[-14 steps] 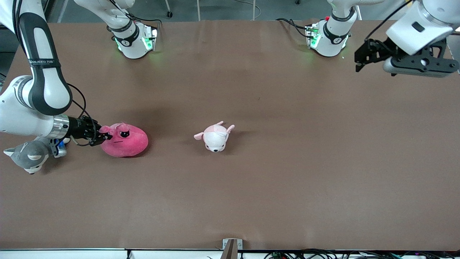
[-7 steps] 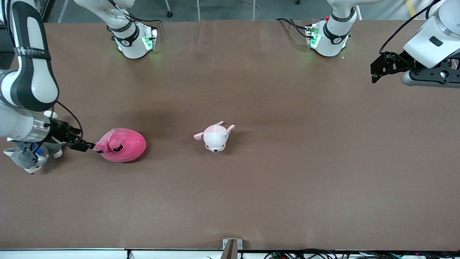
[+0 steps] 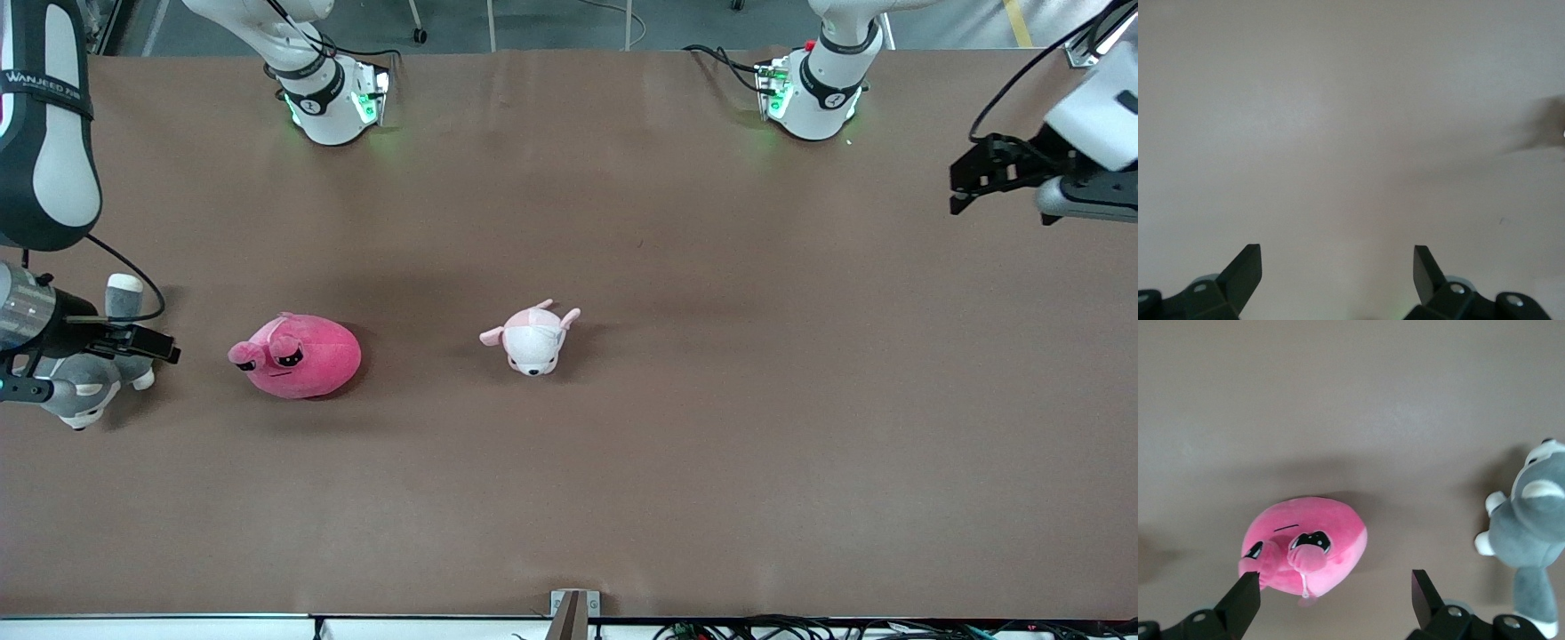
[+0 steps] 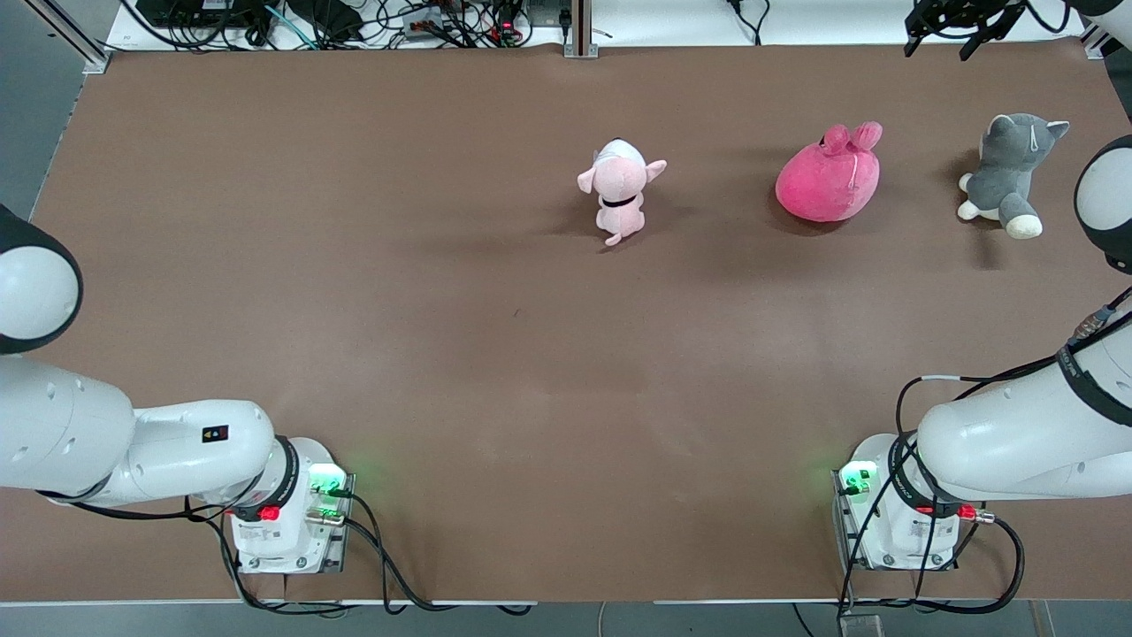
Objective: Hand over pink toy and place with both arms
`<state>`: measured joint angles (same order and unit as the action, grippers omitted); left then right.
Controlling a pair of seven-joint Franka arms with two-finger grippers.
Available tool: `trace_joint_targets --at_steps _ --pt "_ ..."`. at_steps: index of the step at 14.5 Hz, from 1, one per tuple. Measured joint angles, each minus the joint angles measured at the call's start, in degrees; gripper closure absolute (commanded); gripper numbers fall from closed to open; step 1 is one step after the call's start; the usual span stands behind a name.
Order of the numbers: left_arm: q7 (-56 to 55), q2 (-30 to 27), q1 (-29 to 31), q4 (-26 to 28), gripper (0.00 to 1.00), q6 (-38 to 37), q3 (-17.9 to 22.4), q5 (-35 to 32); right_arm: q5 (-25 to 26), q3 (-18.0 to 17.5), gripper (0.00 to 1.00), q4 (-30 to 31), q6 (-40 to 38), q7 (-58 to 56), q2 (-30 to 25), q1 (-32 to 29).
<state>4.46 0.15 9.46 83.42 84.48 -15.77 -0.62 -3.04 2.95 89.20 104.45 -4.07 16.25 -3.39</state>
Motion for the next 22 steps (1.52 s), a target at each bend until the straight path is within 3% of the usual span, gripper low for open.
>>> trace_joint_targets --at_steps 5,8,12,22 --pt "2.2 0.0 4.0 0.0 0.00 0.0 0.1 1.6 0.2 0.5 0.00 -5.7 -10.8 -2.2 -1.3 -0.8" --pt "2.2 1.0 4.0 0.5 0.00 0.0 -0.1 1.6 0.7 0.3 0.00 -8.1 -12.3 -2.2 -1.4 -0.8" --pt "2.2 3.6 3.9 0.6 0.00 1.3 -0.5 1.6 2.1 -0.2 0.00 -8.3 -14.0 -2.2 -1.3 -0.7" --pt "2.2 3.1 3.8 0.2 0.00 1.5 -0.4 1.2 2.2 -0.7 0.00 -8.9 -21.6 -2.2 -3.9 1.0"
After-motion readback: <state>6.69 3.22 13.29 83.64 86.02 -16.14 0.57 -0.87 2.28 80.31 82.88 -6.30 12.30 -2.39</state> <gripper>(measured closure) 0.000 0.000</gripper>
